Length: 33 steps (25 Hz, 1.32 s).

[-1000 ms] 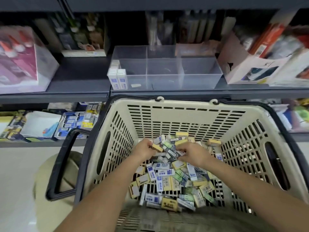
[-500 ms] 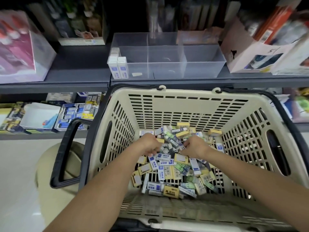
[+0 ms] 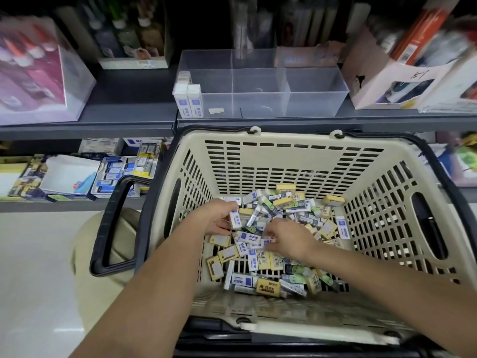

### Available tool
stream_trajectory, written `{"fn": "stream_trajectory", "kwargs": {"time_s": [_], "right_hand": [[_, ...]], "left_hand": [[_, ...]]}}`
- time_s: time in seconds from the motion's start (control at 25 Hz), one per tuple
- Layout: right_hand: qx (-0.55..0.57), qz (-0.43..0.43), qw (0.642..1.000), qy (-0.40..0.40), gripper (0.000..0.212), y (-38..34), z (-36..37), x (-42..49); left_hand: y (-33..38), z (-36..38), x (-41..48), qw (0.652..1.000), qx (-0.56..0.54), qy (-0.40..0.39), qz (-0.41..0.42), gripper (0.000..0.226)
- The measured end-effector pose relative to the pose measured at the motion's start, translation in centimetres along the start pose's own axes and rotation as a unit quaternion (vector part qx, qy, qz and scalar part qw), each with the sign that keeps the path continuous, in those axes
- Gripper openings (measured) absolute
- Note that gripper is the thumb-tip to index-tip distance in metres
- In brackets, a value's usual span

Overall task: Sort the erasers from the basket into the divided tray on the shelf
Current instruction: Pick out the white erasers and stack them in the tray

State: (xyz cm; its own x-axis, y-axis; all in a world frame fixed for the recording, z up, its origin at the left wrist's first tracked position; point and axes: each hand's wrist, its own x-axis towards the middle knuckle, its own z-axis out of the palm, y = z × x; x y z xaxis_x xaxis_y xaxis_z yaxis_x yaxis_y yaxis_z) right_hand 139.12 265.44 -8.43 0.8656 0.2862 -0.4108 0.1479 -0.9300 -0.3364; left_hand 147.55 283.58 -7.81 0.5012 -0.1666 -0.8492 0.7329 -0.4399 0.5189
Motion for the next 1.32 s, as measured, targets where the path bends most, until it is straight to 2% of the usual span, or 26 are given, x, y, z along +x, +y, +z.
{"fn": "stream_trajectory", "kwargs": {"time_s": [0.08,0.12,0.28,0.4,0.48,0.56,0.64,0.76,0.92,1.0,1.04,1.12,1.24,1.32], "right_hand": [[-0.123,-0.05,0.991,-0.007,0.023,-0.7,1.0,0.1],[-0.142,-0.06,0.988,-0.005,0.019,-0.9,1.1,0.2],[-0.067,-0.021,0.997,0.023,0.012,0.4,-0.2,0.0],[-0.152,-0.033,0.988,-0.011,0.03,0.5,-0.1,-0.2],[-0.183,-0.04,0.982,-0.024,0.031,0.1,0.4,0.1],[-0.122,-0.025,0.992,-0.016,0.033,0.0,0.0,0.1],[-0.004,0.011,1.0,0.009,0.034,0.4,-1.1,-0.1],[0.152,0.009,0.987,0.049,0.02,0.9,-2.8,-0.2],[0.231,-0.024,0.972,0.045,0.026,0.7,-4.1,0.4],[0.283,-0.011,0.958,0.051,0.025,0.4,-4.2,0.9],[0.321,0.005,0.945,0.057,0.025,0.3,-4.3,1.2],[0.342,0.029,0.937,0.068,0.02,-0.1,-3.9,1.6],[0.144,0.019,0.989,0.011,0.006,-1.3,-1.9,2.1],[0.011,0.029,0.999,-0.026,0.018,-2.7,-0.3,2.3]], "left_hand": [[-0.2,-0.5,-0.4,0.999,-0.034,0.001,-0.011,0.02],[-0.3,-0.6,-0.6,0.999,-0.038,-0.004,-0.013,0.021],[-0.1,0.0,-1.0,0.997,-0.067,-0.03,-0.014,0.026],[-0.1,0.3,-1.1,0.997,-0.059,-0.038,-0.018,0.026],[-0.2,0.4,-1.1,0.998,-0.039,-0.047,-0.019,0.021],[-0.2,0.4,-1.1,0.998,-0.026,-0.05,-0.006,0.016],[-0.1,0.4,-0.7,0.998,-0.033,-0.046,0.009,0.017],[0.3,0.8,-0.4,0.997,-0.048,-0.049,0.019,0.014],[0.7,0.9,-0.8,0.982,-0.014,-0.188,0.006,0.031],[0.8,0.5,-1.2,0.973,-0.016,-0.23,0.014,0.034],[0.9,0.3,-1.4,0.974,-0.018,-0.225,0.014,0.033],[1.3,-0.2,-1.7,0.987,-0.035,-0.158,0.022,0.032],[1.6,-1.5,-1.4,0.992,-0.123,-0.011,0.038,0.026],[1.3,-2.0,-1.4,0.99,-0.135,0.021,0.028,0.021]]}}
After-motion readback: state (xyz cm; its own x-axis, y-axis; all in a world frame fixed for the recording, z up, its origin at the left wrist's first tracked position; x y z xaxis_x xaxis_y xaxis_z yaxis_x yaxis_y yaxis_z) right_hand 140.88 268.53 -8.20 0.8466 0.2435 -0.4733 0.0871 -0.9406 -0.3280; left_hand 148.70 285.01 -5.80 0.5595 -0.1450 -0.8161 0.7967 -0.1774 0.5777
